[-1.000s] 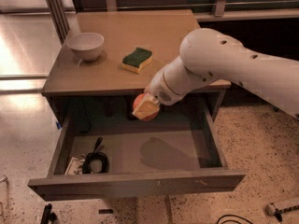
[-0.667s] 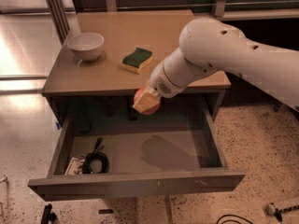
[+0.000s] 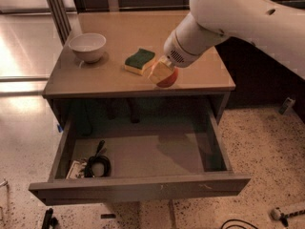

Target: Pick apple from top drawer and place on counter

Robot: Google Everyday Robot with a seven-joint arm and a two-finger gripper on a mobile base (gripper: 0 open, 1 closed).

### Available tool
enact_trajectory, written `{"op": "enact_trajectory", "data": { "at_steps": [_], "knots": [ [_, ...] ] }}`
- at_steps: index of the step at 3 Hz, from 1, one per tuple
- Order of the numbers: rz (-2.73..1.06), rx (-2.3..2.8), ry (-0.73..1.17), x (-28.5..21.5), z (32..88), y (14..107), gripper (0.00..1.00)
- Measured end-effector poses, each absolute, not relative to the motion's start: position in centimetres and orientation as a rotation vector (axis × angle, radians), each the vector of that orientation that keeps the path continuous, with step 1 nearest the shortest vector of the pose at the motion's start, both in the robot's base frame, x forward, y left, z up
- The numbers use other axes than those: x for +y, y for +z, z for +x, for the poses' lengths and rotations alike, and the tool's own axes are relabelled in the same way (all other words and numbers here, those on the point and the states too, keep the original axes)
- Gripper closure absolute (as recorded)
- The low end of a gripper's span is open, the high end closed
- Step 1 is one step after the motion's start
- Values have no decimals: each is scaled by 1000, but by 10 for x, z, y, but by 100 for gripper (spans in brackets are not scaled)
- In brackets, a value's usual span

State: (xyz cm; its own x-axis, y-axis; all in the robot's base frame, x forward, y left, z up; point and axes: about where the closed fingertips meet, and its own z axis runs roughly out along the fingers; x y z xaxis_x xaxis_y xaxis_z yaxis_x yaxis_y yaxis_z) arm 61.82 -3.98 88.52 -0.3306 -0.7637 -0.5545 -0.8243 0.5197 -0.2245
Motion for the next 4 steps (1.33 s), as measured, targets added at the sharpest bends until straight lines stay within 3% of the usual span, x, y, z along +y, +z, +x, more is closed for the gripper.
{"op": "enact_trajectory", "data": {
  "at_steps": [2, 4],
  "knots": [
    [-1189, 1987, 145, -84, 666, 893, 100],
    [-1174, 1968, 234, -89, 686, 877, 100]
  ]
}}
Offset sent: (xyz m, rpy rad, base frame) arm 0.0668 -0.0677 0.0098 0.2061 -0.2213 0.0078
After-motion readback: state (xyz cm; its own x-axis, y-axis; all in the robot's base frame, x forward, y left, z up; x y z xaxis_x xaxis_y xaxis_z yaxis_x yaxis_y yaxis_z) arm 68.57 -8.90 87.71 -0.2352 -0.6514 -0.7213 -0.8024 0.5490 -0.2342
